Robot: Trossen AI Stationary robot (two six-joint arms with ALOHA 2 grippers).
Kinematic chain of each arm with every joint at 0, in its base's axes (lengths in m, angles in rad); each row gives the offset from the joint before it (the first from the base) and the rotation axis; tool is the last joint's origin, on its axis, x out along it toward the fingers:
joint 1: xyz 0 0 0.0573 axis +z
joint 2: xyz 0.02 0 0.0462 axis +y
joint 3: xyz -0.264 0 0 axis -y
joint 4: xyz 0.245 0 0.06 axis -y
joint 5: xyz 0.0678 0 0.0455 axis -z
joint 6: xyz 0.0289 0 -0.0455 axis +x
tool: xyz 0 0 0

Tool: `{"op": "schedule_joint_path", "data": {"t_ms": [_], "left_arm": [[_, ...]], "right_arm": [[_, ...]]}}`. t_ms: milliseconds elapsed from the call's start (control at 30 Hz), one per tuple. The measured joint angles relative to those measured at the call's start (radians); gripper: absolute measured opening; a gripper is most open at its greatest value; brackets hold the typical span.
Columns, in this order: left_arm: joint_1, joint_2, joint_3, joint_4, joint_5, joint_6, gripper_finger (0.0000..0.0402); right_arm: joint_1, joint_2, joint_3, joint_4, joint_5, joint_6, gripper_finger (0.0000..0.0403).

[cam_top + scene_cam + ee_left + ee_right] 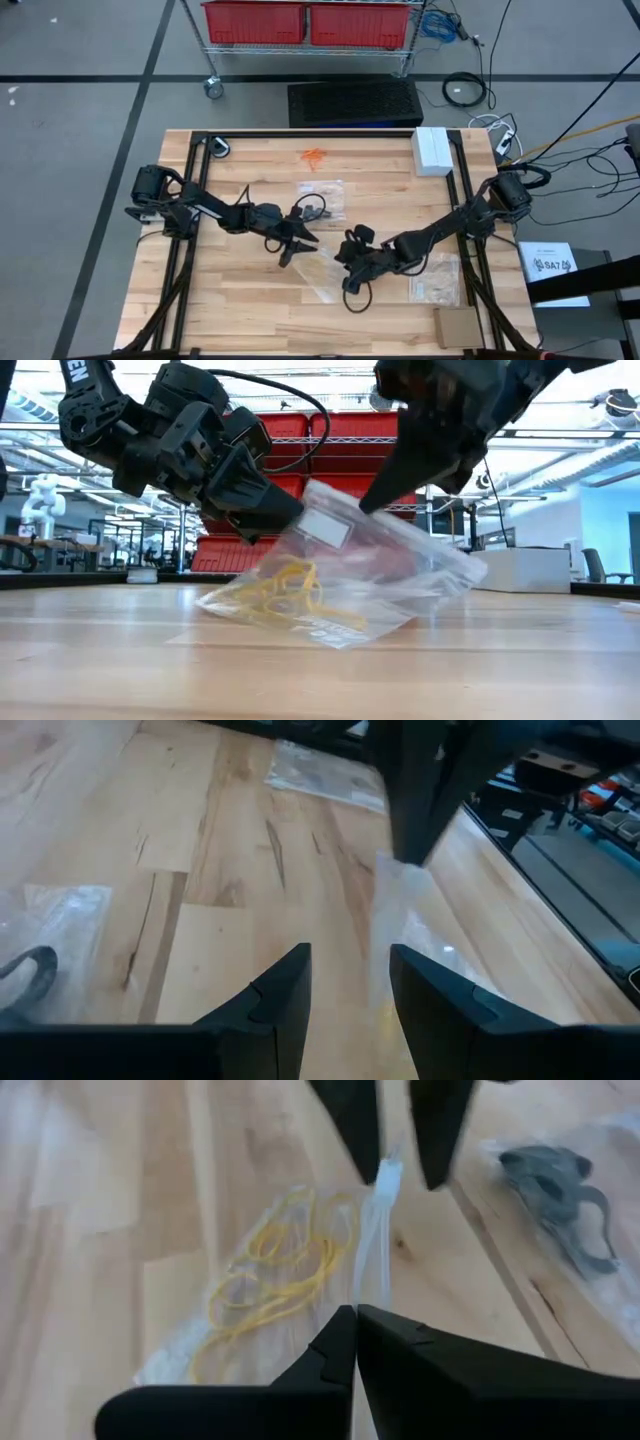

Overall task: Sort rubber bands
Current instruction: Close the zip bag

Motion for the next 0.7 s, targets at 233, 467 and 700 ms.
{"op": "schedule_joint_path", "data": {"t_ms": [233, 467, 700], "left_arm": [[-0.017, 0.000, 0.015, 0.025, 0.041, 0.001, 0.0143], [-0.042, 0.000, 0.050, 0.023, 0.051, 0.027, 0.0143], [-0.048, 0.000, 0.057, -0.002, 0.057, 0.028, 0.0104]], "right_arm": [[0.010, 0.000, 0.008, -0.004, 0.001, -0.003, 0.0000], [0.010, 0.000, 0.008, -0.003, 0.001, -0.022, 0.0000], [0.010, 0.000, 0.008, -0.002, 0.002, -0.022, 0.0000]]}}
